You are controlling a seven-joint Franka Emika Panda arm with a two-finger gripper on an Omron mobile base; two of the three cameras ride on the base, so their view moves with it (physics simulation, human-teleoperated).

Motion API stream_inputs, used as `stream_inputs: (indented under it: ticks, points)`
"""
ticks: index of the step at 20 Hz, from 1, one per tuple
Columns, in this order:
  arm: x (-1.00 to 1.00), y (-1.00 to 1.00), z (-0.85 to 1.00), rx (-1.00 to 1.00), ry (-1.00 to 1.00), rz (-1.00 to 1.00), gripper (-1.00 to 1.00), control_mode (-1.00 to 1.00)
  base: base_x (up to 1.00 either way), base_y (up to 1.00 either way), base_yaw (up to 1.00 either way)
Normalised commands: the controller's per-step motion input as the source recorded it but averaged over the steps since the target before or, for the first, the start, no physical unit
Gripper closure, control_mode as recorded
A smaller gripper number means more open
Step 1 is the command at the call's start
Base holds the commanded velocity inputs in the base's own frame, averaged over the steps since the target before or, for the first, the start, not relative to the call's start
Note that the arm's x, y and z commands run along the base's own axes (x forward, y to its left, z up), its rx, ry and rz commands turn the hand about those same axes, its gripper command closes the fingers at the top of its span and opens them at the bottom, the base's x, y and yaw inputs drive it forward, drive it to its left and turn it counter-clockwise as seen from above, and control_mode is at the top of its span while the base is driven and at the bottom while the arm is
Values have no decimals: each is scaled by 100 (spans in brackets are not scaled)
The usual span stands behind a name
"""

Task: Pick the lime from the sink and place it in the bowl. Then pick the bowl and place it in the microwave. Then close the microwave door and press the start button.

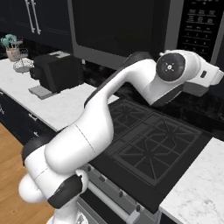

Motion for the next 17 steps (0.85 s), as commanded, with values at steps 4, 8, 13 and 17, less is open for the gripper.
stream_inputs:
  ticks: [4, 8, 13, 17]
  points:
    - [46, -20, -43, 4, -5, 5, 100, -100, 0, 0, 0]
    - [44, -3, -92, 5, -29, 16, 100, -100, 0, 0, 0]
    - [67, -4, -72, 13, -34, 20, 100, -100, 0, 0, 0]
    - [58, -4, -25, 12, -17, 12, 100, -100, 0, 0, 0]
